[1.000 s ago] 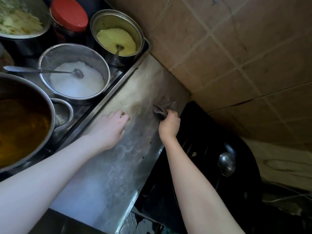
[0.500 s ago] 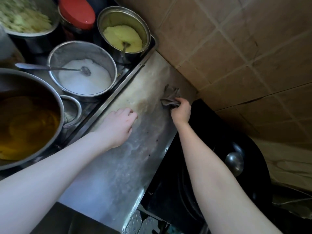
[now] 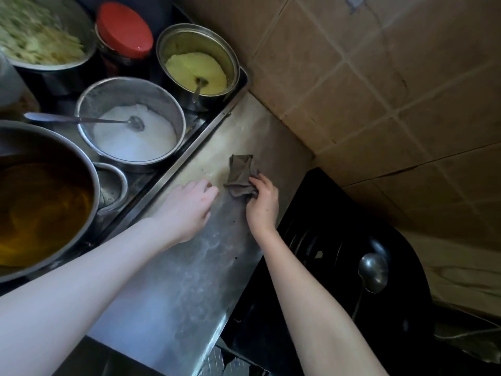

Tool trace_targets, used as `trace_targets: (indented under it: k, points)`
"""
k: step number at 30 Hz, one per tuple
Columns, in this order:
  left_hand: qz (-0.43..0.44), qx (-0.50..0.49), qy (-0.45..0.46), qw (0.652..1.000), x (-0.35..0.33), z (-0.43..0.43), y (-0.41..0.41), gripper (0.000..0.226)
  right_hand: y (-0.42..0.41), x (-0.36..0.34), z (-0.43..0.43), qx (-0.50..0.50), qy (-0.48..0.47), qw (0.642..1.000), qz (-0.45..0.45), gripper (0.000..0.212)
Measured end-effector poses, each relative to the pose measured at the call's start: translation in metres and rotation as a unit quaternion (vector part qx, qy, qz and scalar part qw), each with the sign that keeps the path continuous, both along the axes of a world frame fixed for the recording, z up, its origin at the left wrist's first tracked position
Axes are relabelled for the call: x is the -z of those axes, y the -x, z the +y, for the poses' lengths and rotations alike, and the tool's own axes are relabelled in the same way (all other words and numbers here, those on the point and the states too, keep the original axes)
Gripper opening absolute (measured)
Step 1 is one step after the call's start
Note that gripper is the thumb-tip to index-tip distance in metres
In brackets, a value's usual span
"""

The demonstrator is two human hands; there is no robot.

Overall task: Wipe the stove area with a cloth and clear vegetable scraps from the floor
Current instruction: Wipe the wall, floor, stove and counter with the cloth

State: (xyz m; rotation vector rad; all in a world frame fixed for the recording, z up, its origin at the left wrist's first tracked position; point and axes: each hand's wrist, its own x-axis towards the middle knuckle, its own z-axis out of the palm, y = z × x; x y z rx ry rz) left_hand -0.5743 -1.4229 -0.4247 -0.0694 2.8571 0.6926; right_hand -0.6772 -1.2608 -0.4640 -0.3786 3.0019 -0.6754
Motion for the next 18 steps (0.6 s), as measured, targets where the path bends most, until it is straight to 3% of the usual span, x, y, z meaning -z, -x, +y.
trace_targets:
  k: [11,15,18]
  points:
    - [0.02,-0.047,-0.015,0.999,0.006,-0.011,0.013,0.034,0.137,-0.035,-0.035,0.223,0.052,0.972,-0.046,0.03]
    - [0.0,-0.055,-0.025,0.998,0.009,-0.016,0.008,0.034,0.141,-0.035,-0.075,0.121,0.005,0.992,-0.042,0.026]
    - [-0.009,-0.052,-0.029,0.998,0.008,-0.017,0.005,0.032,0.135,-0.033,-0.096,0.002,-0.008,0.999,-0.036,0.04]
